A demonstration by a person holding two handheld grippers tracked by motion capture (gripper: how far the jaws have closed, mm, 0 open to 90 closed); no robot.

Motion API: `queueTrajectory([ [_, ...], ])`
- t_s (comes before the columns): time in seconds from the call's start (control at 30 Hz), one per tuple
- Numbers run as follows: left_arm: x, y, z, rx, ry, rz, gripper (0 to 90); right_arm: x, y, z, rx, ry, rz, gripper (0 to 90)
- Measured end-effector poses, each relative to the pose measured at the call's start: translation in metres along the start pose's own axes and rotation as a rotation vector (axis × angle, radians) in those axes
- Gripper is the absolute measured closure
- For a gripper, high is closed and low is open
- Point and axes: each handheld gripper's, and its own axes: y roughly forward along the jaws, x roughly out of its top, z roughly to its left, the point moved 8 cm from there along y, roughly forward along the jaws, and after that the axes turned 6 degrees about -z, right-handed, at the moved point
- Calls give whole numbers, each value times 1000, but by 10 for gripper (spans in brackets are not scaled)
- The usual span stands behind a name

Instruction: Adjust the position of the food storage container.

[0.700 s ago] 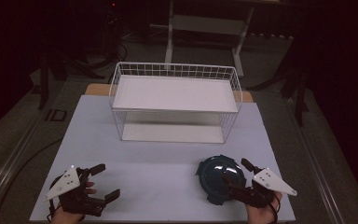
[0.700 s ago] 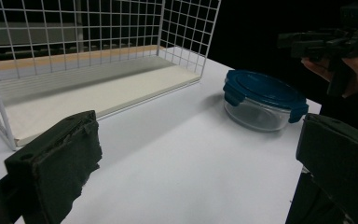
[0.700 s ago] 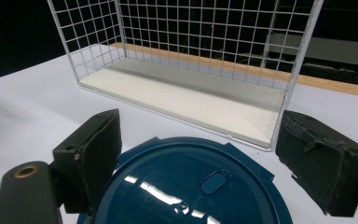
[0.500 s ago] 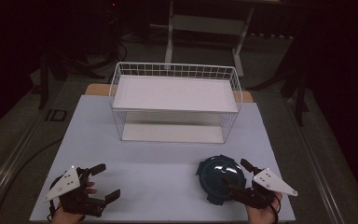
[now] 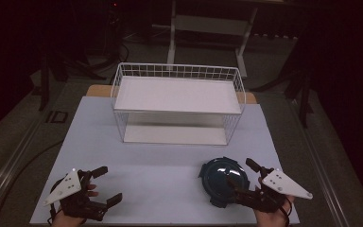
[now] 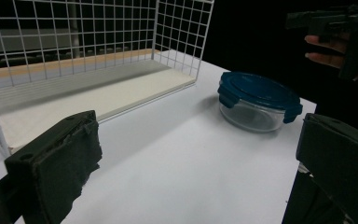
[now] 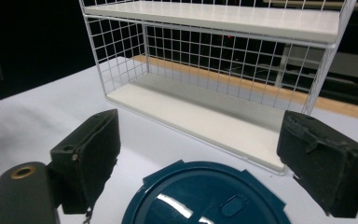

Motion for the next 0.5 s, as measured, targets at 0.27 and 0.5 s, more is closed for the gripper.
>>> queueTrajectory([
  [0.27,0,0,-1,-10,-8,-2,0,11,3,-11,26,40,55,105],
  [0.5,0,0,-1,-16,-9,-3,0,-1,-1,-16,51,52,113,206],
])
